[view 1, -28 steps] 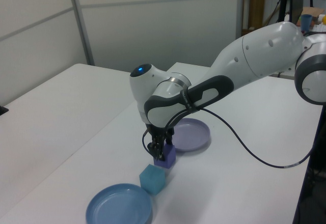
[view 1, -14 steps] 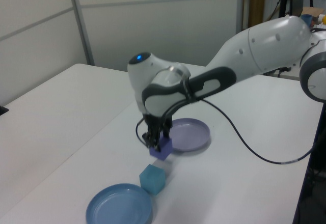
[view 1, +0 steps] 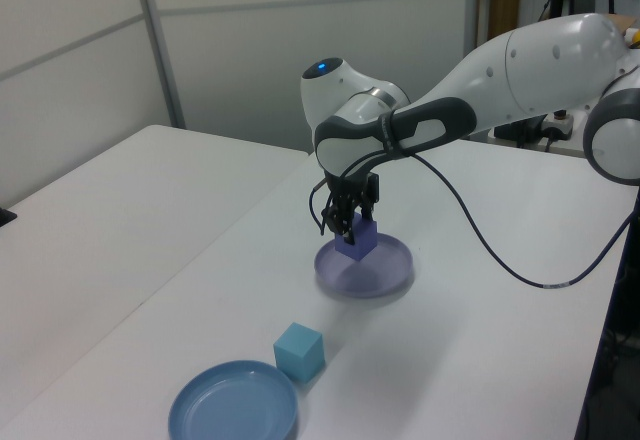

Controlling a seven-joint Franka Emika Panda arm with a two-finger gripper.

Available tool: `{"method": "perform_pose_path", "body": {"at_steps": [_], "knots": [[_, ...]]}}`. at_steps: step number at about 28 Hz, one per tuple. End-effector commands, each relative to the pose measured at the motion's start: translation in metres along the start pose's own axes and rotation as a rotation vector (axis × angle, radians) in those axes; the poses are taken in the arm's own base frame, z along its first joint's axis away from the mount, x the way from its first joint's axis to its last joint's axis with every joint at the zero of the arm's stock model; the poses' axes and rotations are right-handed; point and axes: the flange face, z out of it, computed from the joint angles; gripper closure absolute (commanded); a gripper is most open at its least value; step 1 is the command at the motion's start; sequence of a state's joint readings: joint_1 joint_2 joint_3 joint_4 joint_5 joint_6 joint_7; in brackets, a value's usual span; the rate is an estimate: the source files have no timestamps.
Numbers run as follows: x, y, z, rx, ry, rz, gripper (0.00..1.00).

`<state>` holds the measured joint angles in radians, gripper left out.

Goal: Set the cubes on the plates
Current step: 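Carry the purple cube over the lavender plate and release it, then move the gripper to the light-blue cube and lower onto it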

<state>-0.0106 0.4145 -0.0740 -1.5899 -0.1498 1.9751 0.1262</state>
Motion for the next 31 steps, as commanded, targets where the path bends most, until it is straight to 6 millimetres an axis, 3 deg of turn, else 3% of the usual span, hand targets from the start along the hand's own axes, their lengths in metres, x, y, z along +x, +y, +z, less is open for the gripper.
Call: {"method": "perform_pose_path", "body": {"at_steps": [1, 9, 14, 15, 19, 20, 25, 26, 31], "knots": [[-0.001, -0.012, 0.004, 0.008, 0.003, -0.023, 0.0], [-0.003, -0.025, 0.001, 0.023, 0.006, -0.026, 0.0], [-0.012, -0.073, -0.015, 0.035, 0.015, -0.093, 0.0], [-0.018, -0.094, -0.019, 0.043, 0.005, -0.128, 0.0], [-0.03, -0.136, -0.028, 0.068, 0.006, -0.201, 0.0], [-0.036, -0.155, -0.03, 0.079, 0.004, -0.231, 0.0], [-0.049, -0.19, -0.034, 0.096, 0.004, -0.266, 0.0], [-0.055, -0.205, -0.034, 0.1, 0.004, -0.285, 0.0], [-0.064, -0.224, -0.024, 0.093, -0.011, -0.274, 0.0]]}}
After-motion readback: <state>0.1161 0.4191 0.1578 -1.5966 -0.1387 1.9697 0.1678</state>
